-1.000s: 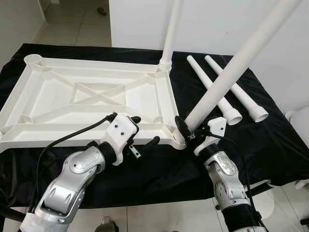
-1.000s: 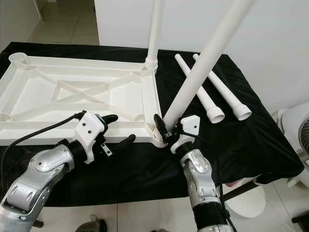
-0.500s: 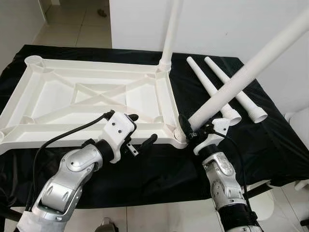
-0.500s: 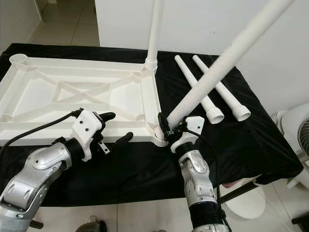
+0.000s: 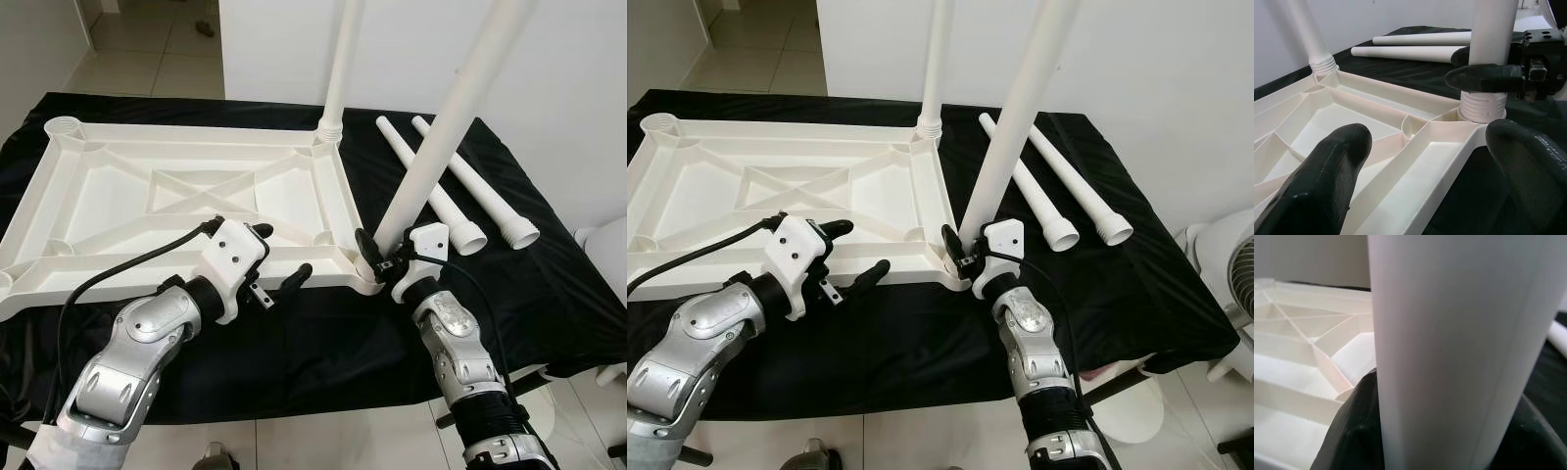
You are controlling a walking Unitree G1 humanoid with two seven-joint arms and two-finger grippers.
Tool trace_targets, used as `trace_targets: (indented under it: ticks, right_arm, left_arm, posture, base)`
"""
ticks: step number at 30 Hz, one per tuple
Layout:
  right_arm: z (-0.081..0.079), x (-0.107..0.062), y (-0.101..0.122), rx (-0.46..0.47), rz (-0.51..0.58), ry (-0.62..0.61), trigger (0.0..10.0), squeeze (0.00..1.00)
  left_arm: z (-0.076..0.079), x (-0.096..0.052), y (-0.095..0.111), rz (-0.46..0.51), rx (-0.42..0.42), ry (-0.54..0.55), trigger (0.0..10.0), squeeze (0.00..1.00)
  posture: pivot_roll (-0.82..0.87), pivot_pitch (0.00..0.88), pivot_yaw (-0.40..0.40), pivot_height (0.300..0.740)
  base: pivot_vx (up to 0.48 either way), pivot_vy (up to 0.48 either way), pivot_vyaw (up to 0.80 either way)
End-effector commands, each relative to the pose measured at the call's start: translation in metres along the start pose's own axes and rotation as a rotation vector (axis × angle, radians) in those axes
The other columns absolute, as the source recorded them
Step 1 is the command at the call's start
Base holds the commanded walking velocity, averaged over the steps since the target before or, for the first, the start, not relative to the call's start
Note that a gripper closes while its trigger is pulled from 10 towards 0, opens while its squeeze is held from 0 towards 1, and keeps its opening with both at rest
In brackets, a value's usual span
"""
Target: Building children table
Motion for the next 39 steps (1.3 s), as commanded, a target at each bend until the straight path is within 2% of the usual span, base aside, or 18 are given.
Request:
trace_targets:
  ticks: [1,9,12,20,28,35,36,39]
  right_arm:
    - [0.001,-0.020,-0.041,-0.011,-0.173,-0.002,10.0,0.00]
    - [-0.010,-0.028,-0.035,-0.122,-0.105,0.096,10.0,0.00]
    - [-0.008,-0.028,-0.036,-0.126,-0.107,0.095,10.0,0.00]
    - [-0.002,-0.026,-0.037,-0.060,-0.118,0.072,10.0,0.00]
    - [-0.001,-0.024,-0.049,-0.135,-0.192,0.140,10.0,0.00]
    - [0.002,-0.025,-0.056,-0.040,-0.231,0.108,10.0,0.00]
    - [0.005,-0.025,-0.058,0.015,-0.235,0.076,10.0,0.00]
    - [0.008,-0.025,-0.059,0.056,-0.235,0.050,10.0,0.00]
  left_arm:
    - [0.001,-0.001,0.002,0.001,0.001,-0.013,10.0,0.00]
    - [-0.001,-0.002,0.004,0.004,0.008,-0.003,10.0,0.00]
    - [-0.002,-0.003,0.005,0.004,0.009,-0.003,10.0,0.00]
    - [-0.003,-0.003,0.005,0.003,0.014,-0.007,10.0,0.00]
    - [-0.004,-0.003,0.008,0.007,0.019,-0.005,10.0,0.00]
    - [-0.005,-0.004,0.008,0.007,0.021,0.003,10.0,0.00]
    - [-0.004,-0.005,0.008,0.007,0.022,0.003,10.0,0.00]
    - [-0.004,-0.005,0.009,0.008,0.023,0.003,10.0,0.00]
  posture:
    - [0.11,0.108,-0.077,0.740]
    - [0.11,0.112,-0.074,0.740]
    - [0.10,0.114,-0.071,0.740]
    - [0.10,0.112,-0.064,0.740]
    - [0.11,0.111,-0.068,0.740]
    - [0.11,0.112,-0.073,0.740]
    - [0.12,0.113,-0.074,0.740]
    - [0.12,0.114,-0.075,0.740]
  base:
    - [0.000,0.000,0.00]
    - [0.000,0.000,0.00]
    - [0.000,0.000,0.00]
    - [0.000,0.000,0.00]
    - [0.000,0.000,0.00]
    - [0.000,0.000,0.00]
    - [0.000,0.000,0.00]
    - [0.000,0.000,0.00]
Point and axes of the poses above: a point about 5 cm out from each wrist's last joint towards the gripper, its own x axis pointing out of the wrist towards the gripper, its own y axis along the axis of the wrist's last joint, z = x × y, the point moved 3 cm from there along x, pointing out of the wrist towards the gripper, and after that the axes turned 4 degrees about -x, right-handed, at the moved point
